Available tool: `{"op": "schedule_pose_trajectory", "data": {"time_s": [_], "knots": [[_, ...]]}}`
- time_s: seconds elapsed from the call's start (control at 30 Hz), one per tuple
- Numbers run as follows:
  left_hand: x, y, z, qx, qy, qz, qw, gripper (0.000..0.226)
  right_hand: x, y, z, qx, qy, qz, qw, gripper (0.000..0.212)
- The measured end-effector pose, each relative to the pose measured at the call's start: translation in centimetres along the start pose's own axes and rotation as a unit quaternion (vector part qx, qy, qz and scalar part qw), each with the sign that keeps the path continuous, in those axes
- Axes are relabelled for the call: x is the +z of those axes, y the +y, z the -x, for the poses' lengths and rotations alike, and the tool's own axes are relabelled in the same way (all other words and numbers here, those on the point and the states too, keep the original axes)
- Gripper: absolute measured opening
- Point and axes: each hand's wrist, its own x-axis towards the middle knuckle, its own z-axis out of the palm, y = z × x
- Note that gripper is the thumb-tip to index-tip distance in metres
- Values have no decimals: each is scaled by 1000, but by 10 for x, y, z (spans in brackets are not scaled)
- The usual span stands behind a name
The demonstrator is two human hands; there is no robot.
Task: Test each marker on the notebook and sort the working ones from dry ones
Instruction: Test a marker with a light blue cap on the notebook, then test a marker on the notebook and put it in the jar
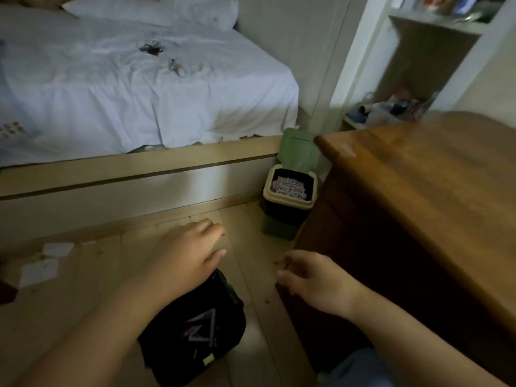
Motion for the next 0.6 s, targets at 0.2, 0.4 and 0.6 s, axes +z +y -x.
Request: {"op": "schedule_pose_trajectory", "data": {"time_s": [0.2,0.4,0.6], "knots": [[-14,102,-69,159,24,37,986,35,-94,17,88,-1,130,89,987,33],[-32,257,-118,340,44,64,937,32,-165,64,215,67,304,173,935,30],[-31,419,-115,453,36,98,885,37,-190,137,352,239,383,222,865,30]]}}
